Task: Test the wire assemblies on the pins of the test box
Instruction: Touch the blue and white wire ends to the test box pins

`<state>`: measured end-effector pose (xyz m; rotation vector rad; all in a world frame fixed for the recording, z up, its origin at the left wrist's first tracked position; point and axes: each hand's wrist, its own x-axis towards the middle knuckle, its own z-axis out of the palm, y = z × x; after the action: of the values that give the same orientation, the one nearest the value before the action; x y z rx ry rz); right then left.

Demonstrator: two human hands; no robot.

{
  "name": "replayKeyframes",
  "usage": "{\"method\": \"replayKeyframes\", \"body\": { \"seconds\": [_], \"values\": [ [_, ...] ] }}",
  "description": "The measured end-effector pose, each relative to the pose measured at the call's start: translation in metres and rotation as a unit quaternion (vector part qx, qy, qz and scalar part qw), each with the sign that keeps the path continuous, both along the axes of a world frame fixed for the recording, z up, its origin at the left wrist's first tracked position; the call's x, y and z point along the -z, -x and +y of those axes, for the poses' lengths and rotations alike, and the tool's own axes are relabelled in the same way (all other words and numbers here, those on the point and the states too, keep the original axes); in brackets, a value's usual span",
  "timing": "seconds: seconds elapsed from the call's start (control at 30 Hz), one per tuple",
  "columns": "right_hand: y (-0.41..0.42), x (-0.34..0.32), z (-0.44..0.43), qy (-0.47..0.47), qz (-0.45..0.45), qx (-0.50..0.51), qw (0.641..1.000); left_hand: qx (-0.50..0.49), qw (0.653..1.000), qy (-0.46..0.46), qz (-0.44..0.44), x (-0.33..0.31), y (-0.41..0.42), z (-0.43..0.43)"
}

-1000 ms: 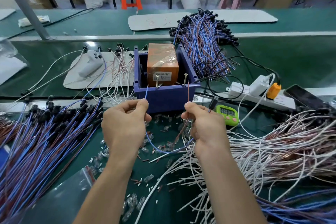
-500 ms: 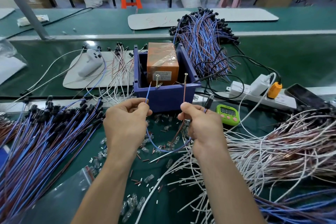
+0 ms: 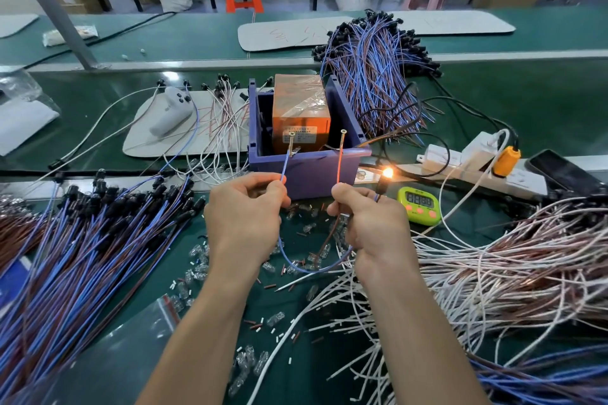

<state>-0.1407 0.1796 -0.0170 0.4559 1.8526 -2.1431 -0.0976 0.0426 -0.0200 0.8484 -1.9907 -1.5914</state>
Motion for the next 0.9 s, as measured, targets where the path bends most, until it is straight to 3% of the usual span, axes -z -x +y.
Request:
{"method": "replayKeyframes", "body": {
  "seconds": [0.17, 0.37, 0.57, 0.8, 0.9],
  "values": [
    [-0.001, -0.003, 0.000, 0.001, -0.002, 0.002, 1.000, 0.000, 1.000, 0.005, -0.005, 0.001, -0.001, 0.001],
    [-0.011, -0.002, 0.014, 0.031, 0.015, 0.025, 0.999, -0.058, 0.995, -0.080, 0.033, -0.004, -0.008, -0.001],
    [-0.034, 0.002, 0.040, -0.005, 0.070, -0.105, 0.992, 0.188, 0.969, -0.156, -0.025, -0.013, -0.019, 0.039],
    [-0.046, -0.009, 0.076, -0.022, 0.081, -0.149, 0.985, 0.273, 0.943, -0.182, -0.046, -0.028, -0.022, 0.062],
    [-0.055, -0.016, 0.113, 0.019, 0.066, -0.087, 0.994, 0.287, 0.918, -0.269, -0.041, -0.035, -0.024, 0.073]
  ]
}}
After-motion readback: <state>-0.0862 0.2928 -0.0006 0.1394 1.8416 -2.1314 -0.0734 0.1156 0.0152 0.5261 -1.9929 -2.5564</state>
